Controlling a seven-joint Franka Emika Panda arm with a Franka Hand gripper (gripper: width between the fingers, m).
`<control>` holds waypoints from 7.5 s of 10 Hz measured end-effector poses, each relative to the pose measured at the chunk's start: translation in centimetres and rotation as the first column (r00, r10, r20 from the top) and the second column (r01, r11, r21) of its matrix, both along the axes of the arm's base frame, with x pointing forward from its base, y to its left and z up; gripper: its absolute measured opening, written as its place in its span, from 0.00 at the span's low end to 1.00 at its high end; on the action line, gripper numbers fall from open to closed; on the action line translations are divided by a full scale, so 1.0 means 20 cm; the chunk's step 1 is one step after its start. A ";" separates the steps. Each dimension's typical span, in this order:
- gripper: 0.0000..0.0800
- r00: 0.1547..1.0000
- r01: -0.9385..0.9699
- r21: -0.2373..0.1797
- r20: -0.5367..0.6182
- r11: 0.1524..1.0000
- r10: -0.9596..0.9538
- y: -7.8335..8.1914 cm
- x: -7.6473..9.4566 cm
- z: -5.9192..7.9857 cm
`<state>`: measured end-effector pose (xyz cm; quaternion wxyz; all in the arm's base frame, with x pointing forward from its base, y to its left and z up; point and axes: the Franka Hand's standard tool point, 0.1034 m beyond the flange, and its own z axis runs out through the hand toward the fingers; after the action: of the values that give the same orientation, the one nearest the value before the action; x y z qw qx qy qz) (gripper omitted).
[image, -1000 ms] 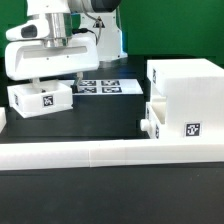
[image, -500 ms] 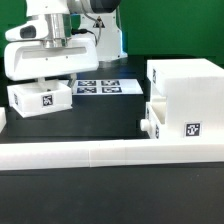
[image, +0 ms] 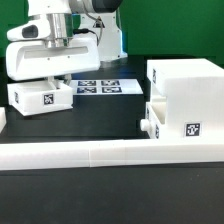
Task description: Assemble drawer
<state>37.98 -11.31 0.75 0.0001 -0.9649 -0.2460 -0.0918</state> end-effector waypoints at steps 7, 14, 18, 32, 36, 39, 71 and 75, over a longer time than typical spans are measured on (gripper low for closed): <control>0.05 0.992 -0.126 -0.014 0.008 0.992 0.126 0.14 0.23 0.20; 0.05 0.973 -0.223 0.035 -0.046 0.974 0.225 0.29 0.47 0.24; 0.05 0.925 -0.380 0.000 -0.023 0.925 0.380 0.30 0.54 0.25; 0.05 0.584 -0.811 -0.051 -0.089 0.582 0.807 0.42 0.74 0.27; 0.05 0.538 -0.843 -0.042 -0.092 0.536 0.838 0.45 0.76 0.25; 0.05 0.525 -0.851 -0.036 -0.088 0.524 0.847 0.46 0.80 0.24; 0.05 0.472 -0.881 0.018 -0.049 0.473 0.880 0.49 0.82 0.24; 0.05 0.459 -0.888 0.019 -0.046 0.460 0.887 0.53 0.82 0.24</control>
Offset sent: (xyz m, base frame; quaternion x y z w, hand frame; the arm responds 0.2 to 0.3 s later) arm 0.0115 0.0029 0.0126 -0.0177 0.0021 -0.0215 0.9996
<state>54.37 -0.63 5.48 0.0503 -0.6985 -0.7118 -0.0536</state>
